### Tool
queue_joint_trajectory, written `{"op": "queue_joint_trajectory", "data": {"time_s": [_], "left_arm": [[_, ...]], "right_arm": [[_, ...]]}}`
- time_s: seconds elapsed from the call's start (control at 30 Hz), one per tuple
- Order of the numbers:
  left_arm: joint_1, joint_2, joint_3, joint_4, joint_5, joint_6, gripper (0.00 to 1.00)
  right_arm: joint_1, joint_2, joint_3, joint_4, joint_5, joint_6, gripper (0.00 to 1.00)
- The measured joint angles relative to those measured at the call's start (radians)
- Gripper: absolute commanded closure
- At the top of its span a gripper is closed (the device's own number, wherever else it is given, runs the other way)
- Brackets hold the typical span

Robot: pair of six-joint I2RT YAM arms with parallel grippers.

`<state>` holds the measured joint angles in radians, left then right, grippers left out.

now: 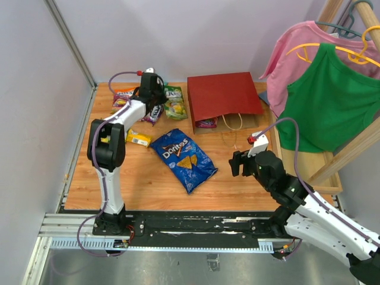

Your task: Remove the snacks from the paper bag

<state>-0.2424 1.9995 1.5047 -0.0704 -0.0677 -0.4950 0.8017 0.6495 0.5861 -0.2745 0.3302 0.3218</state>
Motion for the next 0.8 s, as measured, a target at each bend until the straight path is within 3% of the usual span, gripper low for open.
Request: {"op": "queue_joint_trajectory", "data": {"time_s": [0.07, 0.23, 0.3, 0.33, 0.43, 0.53, 0.63, 0.8], "left_arm": [[0.0, 0.058, 0.108, -0.028, -0.002, 0.027, 0.78], [0.006, 0.245, 0.391, -0.158, 0.017, 0.087, 0.25], [0.009, 0.291, 0.448, -0.201, 0.028, 0.095, 0.08], [0.01, 0.294, 0.448, -0.223, 0.034, 0.1, 0.04], [0.011, 0.268, 0.411, -0.254, 0.034, 0.113, 0.03], [0.011, 0.179, 0.333, -0.27, 0.015, 0.125, 0.03], [0.011, 0.008, 0.212, -0.266, 0.002, 0.129, 0.01], [0.011, -0.467, -0.161, -0.097, 0.028, 0.106, 0.0]], "right_arm": [[0.0, 0.01, -0.008, 0.009, -0.008, 0.0, 0.21], [0.0, 0.034, -0.01, 0.025, -0.026, 0.003, 0.17], [0.0, 0.028, -0.022, 0.033, -0.032, 0.009, 0.13], [-0.002, 0.021, -0.033, 0.034, -0.034, 0.014, 0.11], [-0.005, -0.021, -0.072, 0.031, -0.034, 0.026, 0.0], [-0.005, -0.08, -0.117, 0.036, -0.031, 0.044, 0.02], [-0.006, -0.127, -0.172, 0.053, -0.03, 0.065, 0.02], [-0.016, -0.085, -0.219, 0.132, -0.072, 0.097, 0.02]]}}
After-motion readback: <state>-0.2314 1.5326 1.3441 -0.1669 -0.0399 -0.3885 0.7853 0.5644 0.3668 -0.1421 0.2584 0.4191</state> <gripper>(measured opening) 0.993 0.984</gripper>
